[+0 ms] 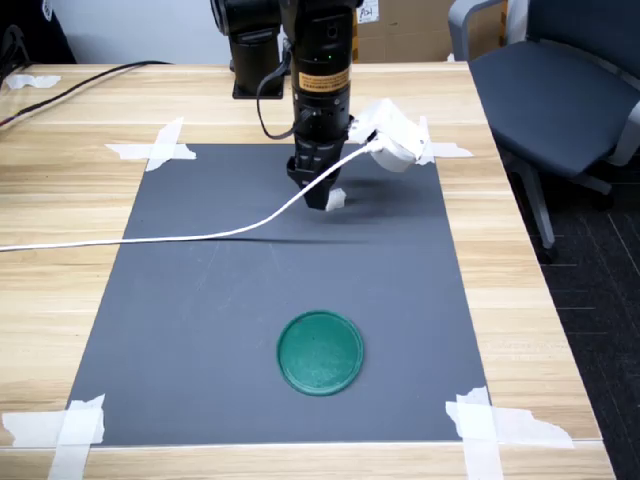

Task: Grasp a white terminal and put it in the green lid.

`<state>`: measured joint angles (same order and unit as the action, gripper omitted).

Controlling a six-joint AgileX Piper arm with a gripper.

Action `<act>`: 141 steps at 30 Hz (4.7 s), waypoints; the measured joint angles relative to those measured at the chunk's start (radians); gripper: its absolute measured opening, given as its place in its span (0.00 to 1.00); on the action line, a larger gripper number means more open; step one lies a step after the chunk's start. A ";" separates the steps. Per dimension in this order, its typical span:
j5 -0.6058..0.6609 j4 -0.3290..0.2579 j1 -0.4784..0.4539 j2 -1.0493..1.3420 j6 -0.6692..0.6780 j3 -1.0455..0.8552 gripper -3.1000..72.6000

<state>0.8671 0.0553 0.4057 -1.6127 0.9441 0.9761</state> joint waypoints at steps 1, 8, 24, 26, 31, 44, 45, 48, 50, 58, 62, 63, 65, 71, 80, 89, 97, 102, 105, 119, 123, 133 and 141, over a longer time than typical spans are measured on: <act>-0.015 0.007 0.000 0.000 0.007 -0.013 0.94; -0.088 0.019 0.000 0.013 0.074 -0.069 0.94; -0.112 0.037 0.093 0.015 0.043 -0.069 0.94; -0.111 0.044 0.093 0.009 0.033 -0.069 0.94; -0.111 0.061 0.094 -0.022 0.025 -0.069 0.94; -0.134 0.104 0.094 -0.058 0.019 -0.069 0.94; -0.134 0.104 0.094 -0.059 0.020 -0.069 0.93; -0.137 0.104 0.094 -0.059 0.020 -0.069 0.88; -0.138 0.104 0.094 -0.059 0.021 -0.069 0.81; -0.152 0.104 0.094 -0.059 0.017 -0.069 0.30; -0.155 0.099 0.094 -0.059 0.002 -0.069 0.13; -0.155 0.097 0.094 -0.059 -0.003 -0.069 0.14; -0.155 0.094 0.094 -0.059 -0.021 -0.069 0.13; -0.155 0.075 0.086 -0.036 -0.070 -0.069 0.13; -0.120 0.021 -0.057 -0.020 -0.078 0.061 0.14; -0.018 -0.039 -0.177 -0.038 -0.092 0.309 0.14; 0.122 -0.026 -0.204 -0.155 -0.235 0.491 0.14; 0.158 0.010 -0.204 -0.245 -0.352 0.588 0.14; 0.160 0.024 -0.205 -0.300 -0.400 0.640 0.14; 0.199 -0.055 -0.205 -0.449 -0.381 0.757 0.14; 0.204 -0.065 -0.205 -0.469 -0.361 0.757 0.14; 0.203 -0.069 -0.205 -0.515 -0.328 0.759 0.14; 0.204 -0.113 -0.205 -0.530 -0.242 0.759 0.25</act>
<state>1.0711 -0.0575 0.2006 -2.1427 0.7021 1.7353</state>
